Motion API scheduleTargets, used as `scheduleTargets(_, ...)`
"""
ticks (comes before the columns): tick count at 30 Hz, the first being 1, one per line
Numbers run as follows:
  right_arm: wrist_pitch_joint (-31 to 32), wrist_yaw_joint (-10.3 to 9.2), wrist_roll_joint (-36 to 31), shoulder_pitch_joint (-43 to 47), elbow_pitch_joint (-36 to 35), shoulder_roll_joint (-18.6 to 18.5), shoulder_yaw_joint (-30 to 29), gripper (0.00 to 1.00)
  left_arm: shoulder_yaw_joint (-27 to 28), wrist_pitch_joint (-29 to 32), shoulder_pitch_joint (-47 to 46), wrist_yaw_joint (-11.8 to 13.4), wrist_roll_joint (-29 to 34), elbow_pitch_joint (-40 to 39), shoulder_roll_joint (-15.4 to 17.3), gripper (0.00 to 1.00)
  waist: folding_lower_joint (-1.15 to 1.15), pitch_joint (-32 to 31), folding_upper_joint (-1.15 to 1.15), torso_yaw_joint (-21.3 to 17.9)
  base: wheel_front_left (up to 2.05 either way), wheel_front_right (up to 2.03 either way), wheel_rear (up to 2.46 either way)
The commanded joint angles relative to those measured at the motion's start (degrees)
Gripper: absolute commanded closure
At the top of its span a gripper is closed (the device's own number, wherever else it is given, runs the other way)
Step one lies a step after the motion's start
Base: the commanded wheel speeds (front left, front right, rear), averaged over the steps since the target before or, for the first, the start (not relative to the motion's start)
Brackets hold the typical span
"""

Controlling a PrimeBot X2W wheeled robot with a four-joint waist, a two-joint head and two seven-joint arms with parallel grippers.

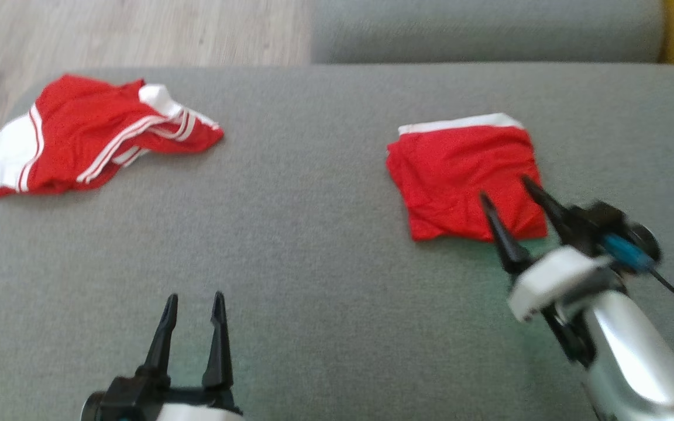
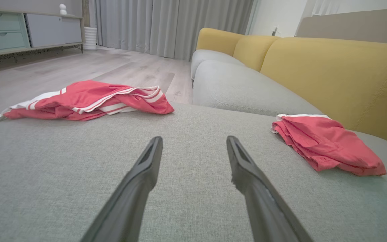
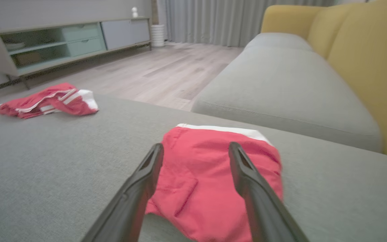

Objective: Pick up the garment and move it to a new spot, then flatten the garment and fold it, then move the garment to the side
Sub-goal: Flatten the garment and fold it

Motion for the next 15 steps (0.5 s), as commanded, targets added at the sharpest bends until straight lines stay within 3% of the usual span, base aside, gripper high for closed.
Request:
scheduleTargets(1,-1.76,-0.04,-0.74,1.62,-3.11,-0.33,-1.42,0.0,2.67,-0.3,-0.54,-0.48,0.75,-1.11,-0.14,0.0,0.01,-2.39,0.0,-1.23,0.0,0.0,0.0)
scheduleTargets(5,-5.48,-0.04,-2.19,7.99,-5.24,0.0,-8.11,0.0,4.17,-0.3,0.68,-1.66,2.01,0.26,-0.14,0.0,0.01,-4.8,0.0,-1.5,0.0,0.0,0.0)
scheduleTargets(15,-10.66,-0.04,-3.03,17.99,-3.98,4.25,-15.68,0.0,6.46,-0.3,2.68,-2.95,4.32,2.34,-0.14,0.0,0.01,-7.38,0.0,-2.06,0.0,0.0,0.0)
